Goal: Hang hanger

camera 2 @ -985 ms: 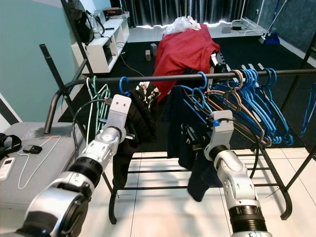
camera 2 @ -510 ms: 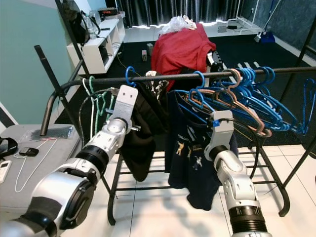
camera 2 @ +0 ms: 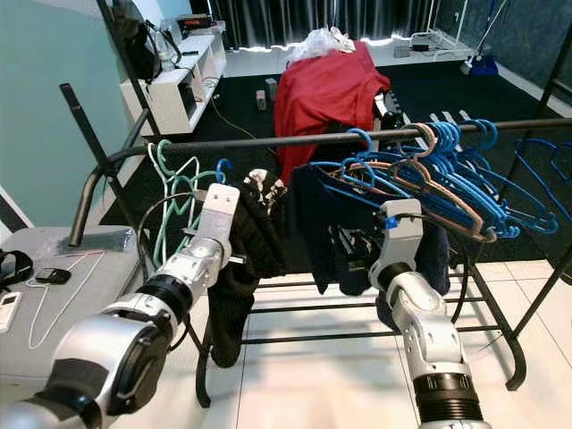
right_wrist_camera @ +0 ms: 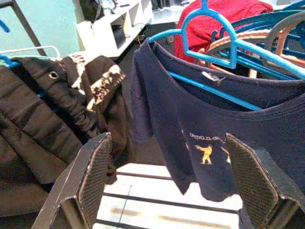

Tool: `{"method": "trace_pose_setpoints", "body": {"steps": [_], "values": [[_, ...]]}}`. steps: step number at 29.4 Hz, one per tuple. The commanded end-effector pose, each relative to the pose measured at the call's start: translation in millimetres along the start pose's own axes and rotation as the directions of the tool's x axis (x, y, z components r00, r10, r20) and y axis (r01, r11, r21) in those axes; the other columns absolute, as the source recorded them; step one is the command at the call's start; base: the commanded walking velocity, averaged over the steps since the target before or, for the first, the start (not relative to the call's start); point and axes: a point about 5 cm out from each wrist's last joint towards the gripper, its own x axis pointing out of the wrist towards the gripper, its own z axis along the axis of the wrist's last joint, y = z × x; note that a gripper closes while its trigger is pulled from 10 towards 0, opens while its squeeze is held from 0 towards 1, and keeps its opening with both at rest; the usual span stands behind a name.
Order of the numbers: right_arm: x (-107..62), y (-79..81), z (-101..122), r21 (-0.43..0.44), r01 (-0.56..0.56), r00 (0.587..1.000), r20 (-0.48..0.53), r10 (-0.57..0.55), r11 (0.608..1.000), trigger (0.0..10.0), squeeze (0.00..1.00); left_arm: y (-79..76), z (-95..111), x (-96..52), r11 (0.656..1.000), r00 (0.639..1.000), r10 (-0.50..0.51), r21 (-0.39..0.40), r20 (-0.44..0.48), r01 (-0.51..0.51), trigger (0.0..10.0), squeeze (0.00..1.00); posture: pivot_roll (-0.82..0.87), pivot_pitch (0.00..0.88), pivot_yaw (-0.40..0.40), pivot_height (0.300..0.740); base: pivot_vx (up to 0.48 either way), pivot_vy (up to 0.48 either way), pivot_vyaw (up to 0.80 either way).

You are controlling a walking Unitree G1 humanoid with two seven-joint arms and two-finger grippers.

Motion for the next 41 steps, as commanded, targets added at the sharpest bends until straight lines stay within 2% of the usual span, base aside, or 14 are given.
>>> {"method": "trace_pose_setpoints", "body": {"steps": [1, 4, 5, 6, 8, 18, 23, 26, 29, 31, 32, 33, 41], "values": [[-1.6, 1.6, -1.8, 0.014, -0.001, 1.000, -0.008, 0.001, 1.000, 10.0, 0.00, 10.3, 10.9, 1.6, 0.998, 0.999, 0.027, -0.054, 0.046, -0.024, 10.0, 0.00, -0.16, 0.047, 0.089, 0.735, 0.000, 0.000, 0.00], [-1.7, 1.4, -1.7, 0.014, 0.000, 1.000, -0.008, 0.000, 1.000, 10.0, 0.00, 11.7, 19.4, 1.5, 0.997, 0.996, 0.031, -0.077, 0.081, -0.025, 10.0, 0.00, -0.16, 0.048, 0.088, 0.735, 0.000, 0.000, 0.00], [-1.8, 1.3, -1.7, 0.013, 0.000, 1.000, -0.009, 0.000, 1.000, 10.0, 0.00, 13.7, 31.4, 0.9, 0.995, 0.991, 0.038, -0.096, 0.129, -0.026, 10.0, 0.00, -0.16, 0.048, 0.088, 0.735, 0.000, 0.000, 0.00], [-1.8, 1.3, -1.7, 0.013, 0.000, 1.000, -0.009, 0.000, 1.000, 10.0, 0.00, 13.7, 31.4, 0.9, 0.995, 0.991, 0.038, -0.096, 0.129, -0.026, 10.0, 0.00, -0.16, 0.048, 0.088, 0.735, 0.000, 0.000, 0.00], [-2.1, 2.1, -1.5, 0.014, -0.001, 1.000, -0.010, 0.001, 1.000, 10.0, 0.00, 20.7, 52.7, -0.6, 0.992, 0.976, 0.067, -0.117, 0.205, -0.043, 10.0, 0.00, -0.15, 0.054, 0.088, 0.735, 0.000, 0.000, 0.00], [-3.7, 6.4, -0.8, 0.033, 0.001, 1.000, 0.000, -0.001, 0.999, 10.0, 0.00, 38.9, 73.3, -2.5, 0.991, 0.944, 0.122, -0.082, 0.306, -0.101, 10.0, 0.00, -0.15, 0.070, 0.105, 0.735, 0.000, 0.000, 0.00], [-3.8, 6.6, -0.7, 0.034, 0.001, 1.000, 0.000, -0.001, 0.999, 10.0, 0.00, 39.5, 73.4, -2.5, 0.991, 0.943, 0.124, -0.081, 0.308, -0.104, 10.0, 0.00, -0.15, 0.070, 0.105, 0.735, 0.000, 0.000, 0.00], [-5.1, 9.9, 0.1, 0.051, 0.002, 1.000, 0.008, -0.003, 0.999, 10.0, 0.00, 45.1, 67.5, -0.7, 0.992, 0.950, 0.126, -0.040, 0.286, -0.119, 10.0, 0.00, -0.14, 0.089, 0.119, 0.735, 0.000, 0.000, 0.00], [-5.1, 9.9, 0.1, 0.051, 0.002, 1.000, 0.008, -0.003, 0.999, 10.0, 0.00, 45.1, 67.5, -0.7, 0.992, 0.950, 0.126, -0.040, 0.286, -0.119, 10.0, 0.00, -0.14, 0.089, 0.119, 0.735, 0.000, 0.000, 0.00], [-7.6, 15.2, 1.8, 0.070, 0.001, 1.000, 0.017, -0.002, 0.998, 10.0, 0.00, 42.8, 65.7, 0.4, 0.993, 0.963, 0.114, 0.009, 0.246, -0.119, 10.0, 0.00, -0.14, 0.111, 0.139, 0.735, 0.000, 0.000, 0.00], [-7.6, 15.2, 1.8, 0.070, 0.001, 1.000, 0.017, -0.002, 0.998, 10.0, 0.00, 42.8, 65.7, 0.4, 0.993, 0.963, 0.114, 0.009, 0.246, -0.119, 10.0, 0.00, -0.14, 0.111, 0.139, 0.735, 0.000, 0.000, 0.00], [-11.3, 20.7, 3.5, 0.086, 0.001, 1.000, 0.026, -0.003, 0.996, 10.0, 0.00, 38.5, 72.2, -0.4, 0.993, 0.967, 0.097, 0.035, 0.235, -0.108, 10.0, 0.00, -0.14, 0.126, 0.154, 0.735, 0.000, 0.000, 0.00], [-19.2, 30.1, 8.2, 0.129, 0.006, 0.999, 0.051, -0.012, 0.992, 10.0, 0.00, 35.8, 73.9, -0.4, 0.991, 0.975, 0.079, 0.092, 0.209, -0.100, 10.0, 0.00, -0.15, 0.164, 0.194, 0.735, 0.000, 0.000, 0.00]]}}
